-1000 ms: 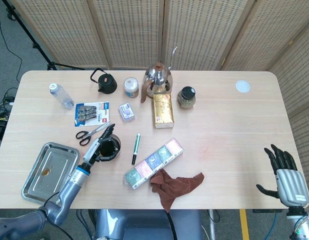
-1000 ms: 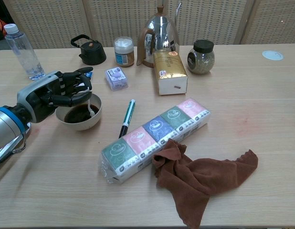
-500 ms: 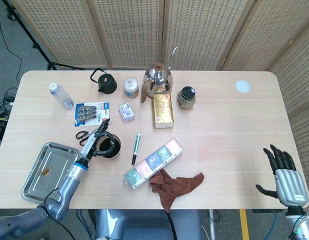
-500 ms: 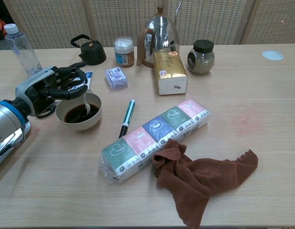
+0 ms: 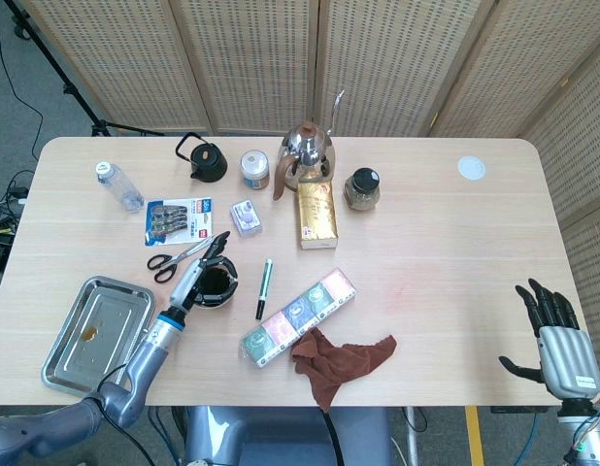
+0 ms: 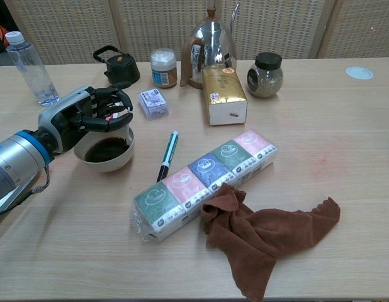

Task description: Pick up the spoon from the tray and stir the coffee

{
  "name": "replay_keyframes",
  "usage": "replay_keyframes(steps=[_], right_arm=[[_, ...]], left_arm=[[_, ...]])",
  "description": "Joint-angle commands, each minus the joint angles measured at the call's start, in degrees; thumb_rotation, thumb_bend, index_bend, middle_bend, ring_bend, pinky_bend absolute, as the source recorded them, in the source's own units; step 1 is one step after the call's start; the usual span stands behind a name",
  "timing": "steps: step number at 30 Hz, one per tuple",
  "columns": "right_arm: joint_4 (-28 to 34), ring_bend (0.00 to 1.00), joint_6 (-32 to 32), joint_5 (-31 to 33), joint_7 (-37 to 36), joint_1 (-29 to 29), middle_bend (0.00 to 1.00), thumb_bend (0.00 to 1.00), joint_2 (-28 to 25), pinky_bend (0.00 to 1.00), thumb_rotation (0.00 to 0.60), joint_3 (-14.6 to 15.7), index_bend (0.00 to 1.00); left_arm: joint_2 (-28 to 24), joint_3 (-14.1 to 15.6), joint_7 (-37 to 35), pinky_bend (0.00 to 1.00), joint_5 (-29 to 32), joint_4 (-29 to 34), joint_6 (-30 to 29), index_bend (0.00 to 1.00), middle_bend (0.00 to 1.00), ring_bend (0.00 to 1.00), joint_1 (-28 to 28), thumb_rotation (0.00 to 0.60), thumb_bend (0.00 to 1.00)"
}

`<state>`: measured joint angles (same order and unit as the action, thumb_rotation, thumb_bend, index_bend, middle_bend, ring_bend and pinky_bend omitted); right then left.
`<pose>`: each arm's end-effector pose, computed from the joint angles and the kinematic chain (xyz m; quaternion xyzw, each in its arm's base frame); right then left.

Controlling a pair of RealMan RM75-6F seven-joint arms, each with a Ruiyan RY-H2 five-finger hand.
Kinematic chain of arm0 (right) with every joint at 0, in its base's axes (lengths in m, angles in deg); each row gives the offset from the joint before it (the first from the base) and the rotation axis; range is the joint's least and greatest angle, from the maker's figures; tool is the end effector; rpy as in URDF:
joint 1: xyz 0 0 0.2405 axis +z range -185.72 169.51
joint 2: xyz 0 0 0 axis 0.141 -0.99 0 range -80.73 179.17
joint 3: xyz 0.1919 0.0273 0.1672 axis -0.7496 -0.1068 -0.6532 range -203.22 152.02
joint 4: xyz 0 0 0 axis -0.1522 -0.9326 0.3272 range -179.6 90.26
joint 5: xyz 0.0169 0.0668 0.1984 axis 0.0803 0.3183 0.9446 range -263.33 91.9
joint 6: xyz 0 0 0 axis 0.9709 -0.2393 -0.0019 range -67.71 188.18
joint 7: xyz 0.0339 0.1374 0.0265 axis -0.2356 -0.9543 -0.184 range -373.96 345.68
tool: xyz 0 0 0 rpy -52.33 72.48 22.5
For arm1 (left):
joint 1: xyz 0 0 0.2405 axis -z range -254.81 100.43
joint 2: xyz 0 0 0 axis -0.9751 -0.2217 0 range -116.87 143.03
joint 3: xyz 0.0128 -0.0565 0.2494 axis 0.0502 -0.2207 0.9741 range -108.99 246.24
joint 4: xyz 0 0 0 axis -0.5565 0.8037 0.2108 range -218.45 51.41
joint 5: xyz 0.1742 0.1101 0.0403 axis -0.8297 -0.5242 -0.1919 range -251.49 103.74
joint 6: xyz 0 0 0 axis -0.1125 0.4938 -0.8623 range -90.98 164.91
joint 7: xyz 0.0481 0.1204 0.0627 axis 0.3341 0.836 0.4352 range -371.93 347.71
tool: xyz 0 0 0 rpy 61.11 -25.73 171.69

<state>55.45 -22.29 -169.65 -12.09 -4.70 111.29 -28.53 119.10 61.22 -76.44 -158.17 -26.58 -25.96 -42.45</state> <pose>-0.2973 -0.1715 0.1539 0.5788 -0.4342 0.3822 0.5748 -0.1942 0.3237 -0.0723 -0.4144 -0.6904 -0.5812 0.1175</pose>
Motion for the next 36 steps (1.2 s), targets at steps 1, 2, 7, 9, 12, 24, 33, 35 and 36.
replay_keyframes(steps=[1,2,7,9,12,24,33,35,36], right_arm=[[0.1,0.0,-0.2,-0.3,0.1,-0.1,0.0,0.0,0.0,0.0,0.6,0.1,0.0],[0.1,0.0,-0.3,-0.4,0.1,-0.1,0.0,0.0,0.0,0.0,0.6,0.1,0.0],[0.1,0.0,-0.5,-0.7,0.4,-0.2,0.0,0.0,0.1,0.0,0.6,0.3,0.0],[0.1,0.0,-0.6,-0.8,0.5,-0.2,0.0,0.0,0.2,0.0,0.6,0.3,0.0],[0.1,0.0,-0.5,-0.7,0.7,-0.2,0.0,0.0,0.3,0.0,0.6,0.4,0.0],[-0.1,0.0,-0.1,-0.4,1.2,0.0,0.0,0.0,0.6,0.0,0.6,0.4,0.0],[-0.4,0.0,0.3,0.0,1.4,0.2,0.0,0.0,0.9,0.0,0.6,0.3,0.0],[-0.3,0.0,0.3,-0.1,1.3,0.2,0.0,0.0,0.9,0.0,0.6,0.4,0.0],[-0.2,0.0,0.3,-0.3,1.2,0.2,0.0,0.0,0.8,0.0,0.6,0.4,0.0]], left_arm=[[-1.6,0.8,-1.6,0.0,-0.3,1.5,0.7,0.63,0.0,0.0,-0.3,0.6,0.4],[-2.2,0.9,-2.0,0.0,-0.3,1.9,0.9,0.63,0.0,0.0,-0.4,0.6,0.4],[-4.3,1.8,-4.0,0.0,-1.0,3.5,0.9,0.63,0.0,0.0,-0.9,0.6,0.4],[-5.1,2.2,-4.5,0.0,-1.3,3.6,0.5,0.63,0.0,0.0,-1.3,0.6,0.4],[-5.8,2.4,-5.1,0.0,-1.3,3.3,0.2,0.63,0.0,0.0,-1.7,0.6,0.4],[-5.9,1.8,-5.8,0.0,-1.5,-0.4,0.7,0.63,0.0,0.0,-0.7,0.6,0.4],[-4.9,1.7,-3.6,0.0,-2.0,0.3,1.0,0.63,0.0,0.0,0.6,0.6,0.4],[-4.7,1.8,-3.3,0.0,-2.1,0.6,1.2,0.63,0.0,0.0,0.8,0.6,0.4],[-4.6,1.8,-3.1,0.0,-2.3,0.9,1.1,0.63,0.0,0.0,0.9,0.6,0.4]])
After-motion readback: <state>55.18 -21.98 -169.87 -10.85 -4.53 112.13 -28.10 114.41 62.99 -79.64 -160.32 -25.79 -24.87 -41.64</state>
